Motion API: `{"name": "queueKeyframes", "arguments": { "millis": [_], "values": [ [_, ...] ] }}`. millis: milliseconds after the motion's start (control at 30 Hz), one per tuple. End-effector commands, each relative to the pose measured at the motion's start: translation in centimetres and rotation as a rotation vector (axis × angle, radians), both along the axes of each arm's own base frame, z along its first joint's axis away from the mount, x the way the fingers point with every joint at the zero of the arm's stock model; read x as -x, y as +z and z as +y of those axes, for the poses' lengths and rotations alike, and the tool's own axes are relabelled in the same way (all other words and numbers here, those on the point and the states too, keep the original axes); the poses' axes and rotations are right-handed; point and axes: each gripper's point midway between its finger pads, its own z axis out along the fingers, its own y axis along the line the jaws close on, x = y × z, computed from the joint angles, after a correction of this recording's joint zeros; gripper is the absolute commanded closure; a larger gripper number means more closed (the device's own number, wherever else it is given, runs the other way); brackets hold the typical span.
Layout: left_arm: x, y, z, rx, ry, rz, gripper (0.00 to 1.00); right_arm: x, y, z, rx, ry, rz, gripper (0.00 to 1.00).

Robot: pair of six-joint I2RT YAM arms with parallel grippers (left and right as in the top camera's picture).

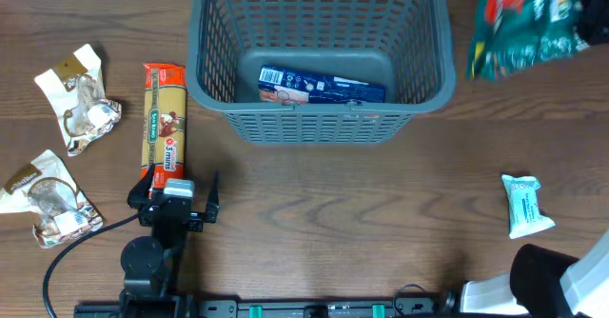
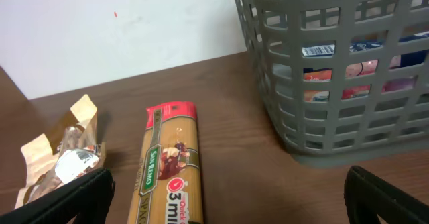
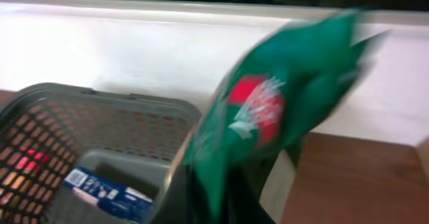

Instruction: Pack container

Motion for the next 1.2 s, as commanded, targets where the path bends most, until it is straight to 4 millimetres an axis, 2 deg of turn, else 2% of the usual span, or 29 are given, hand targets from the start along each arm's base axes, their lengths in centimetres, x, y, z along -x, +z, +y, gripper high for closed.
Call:
{"name": "queueKeyframes", "arguments": {
  "millis": [0,200,433,633,700,767,800,833,1000,1167],
  "values": [
    [0.1,-1.5,-0.3,-0.012,-0.018,0.034,0.01,1.4,2.1,3.0,0.03,0.084,-0.068,0.99],
    [0.1,-1.5,-0.3,-0.012,-0.018,0.034,0.01,1.0,1.1,6.2,0.086,0.127,-0.04,0.99],
    [0.1,-1.5,-0.3,-0.012,-0.018,0.034,0.01,1.1,-0.3,5.9,0.111,0.087,0.021,0.99],
    [0.1,-1.5,-0.3,-0.012,-0.018,0.034,0.01,0.7,-3.1,3.2,0.076,0.005,0.141,0.99],
    [0.1,-1.5,-0.3,-0.012,-0.018,0.034,0.01,0.8,-3.8,2.0,0.064,-0.029,0.175,0.78],
    [0.1,-1.5,-0.3,-0.012,-0.018,0.034,0.01,0.9,-4.4,1.0,0.059,-0.058,0.201,0.22],
    [0.1,-1.5,-0.3,-0.012,-0.018,0.034,0.01,0.9,-4.7,0.3,0.054,-0.085,0.215,0.04],
    [0.1,-1.5,-0.3,-0.012,-0.018,0.034,0.01,1.0,-5.1,-0.7,0.046,-0.129,0.235,0.01],
    [0.1,-1.5,-0.3,-0.012,-0.018,0.034,0.01,1.7,-7.9,-5.0,0.06,-0.292,0.363,0.01],
    [0.1,-1.5,-0.3,-0.012,-0.018,0.034,0.01,1.5,-11.9,-7.1,-0.001,-0.356,0.526,0.01]
  ]
}}
